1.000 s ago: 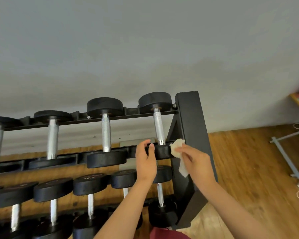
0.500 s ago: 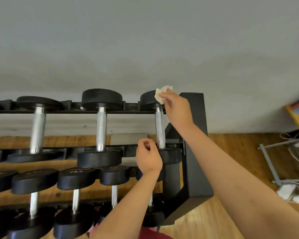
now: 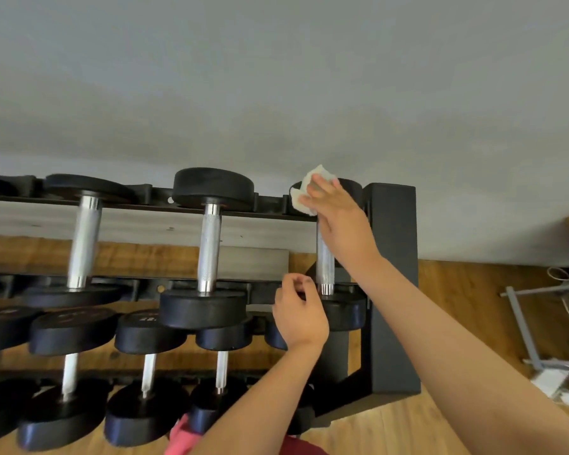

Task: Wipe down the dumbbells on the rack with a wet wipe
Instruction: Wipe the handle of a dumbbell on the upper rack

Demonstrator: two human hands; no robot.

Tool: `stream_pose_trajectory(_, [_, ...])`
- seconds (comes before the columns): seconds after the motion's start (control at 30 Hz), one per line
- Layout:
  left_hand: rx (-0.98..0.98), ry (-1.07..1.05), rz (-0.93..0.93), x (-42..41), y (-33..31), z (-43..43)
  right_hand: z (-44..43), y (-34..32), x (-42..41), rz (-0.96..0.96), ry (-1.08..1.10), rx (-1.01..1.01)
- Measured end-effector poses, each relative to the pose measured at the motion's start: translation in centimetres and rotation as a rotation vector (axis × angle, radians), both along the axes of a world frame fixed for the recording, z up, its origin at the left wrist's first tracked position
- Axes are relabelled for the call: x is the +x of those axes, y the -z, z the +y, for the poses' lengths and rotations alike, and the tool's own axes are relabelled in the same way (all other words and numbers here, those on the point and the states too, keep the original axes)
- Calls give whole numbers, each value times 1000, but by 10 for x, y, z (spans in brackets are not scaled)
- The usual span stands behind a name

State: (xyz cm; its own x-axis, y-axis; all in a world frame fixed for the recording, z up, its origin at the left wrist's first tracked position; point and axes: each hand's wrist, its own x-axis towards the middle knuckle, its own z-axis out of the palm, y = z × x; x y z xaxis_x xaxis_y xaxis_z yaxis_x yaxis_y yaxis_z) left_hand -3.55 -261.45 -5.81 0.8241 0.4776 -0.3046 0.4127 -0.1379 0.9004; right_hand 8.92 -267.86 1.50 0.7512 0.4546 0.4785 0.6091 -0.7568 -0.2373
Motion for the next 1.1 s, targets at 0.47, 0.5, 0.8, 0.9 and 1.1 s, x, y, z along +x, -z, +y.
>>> stream_pose_trajectory(0.47, [-65,-10,38,0,-1,1,-45,16,-40,1156,585,1141])
stream_pose_trajectory(0.5, [-71,-9,39,0,-2,1,-45,18,-37,1197,562,1229])
stream_pose_trajectory(0.8, [-138,-76,9,-2,-18,-1,-36,28,-20,1161,480,1028])
stream_pose_trajectory(0.9, [-132,-88,1,-2,-18,-2,-32,28,-20,1138,472,1090])
stream_pose_trajectory(1.1, [-111,-93,-11,-2,-17,-2,-10,30,-17,1033,547,1143])
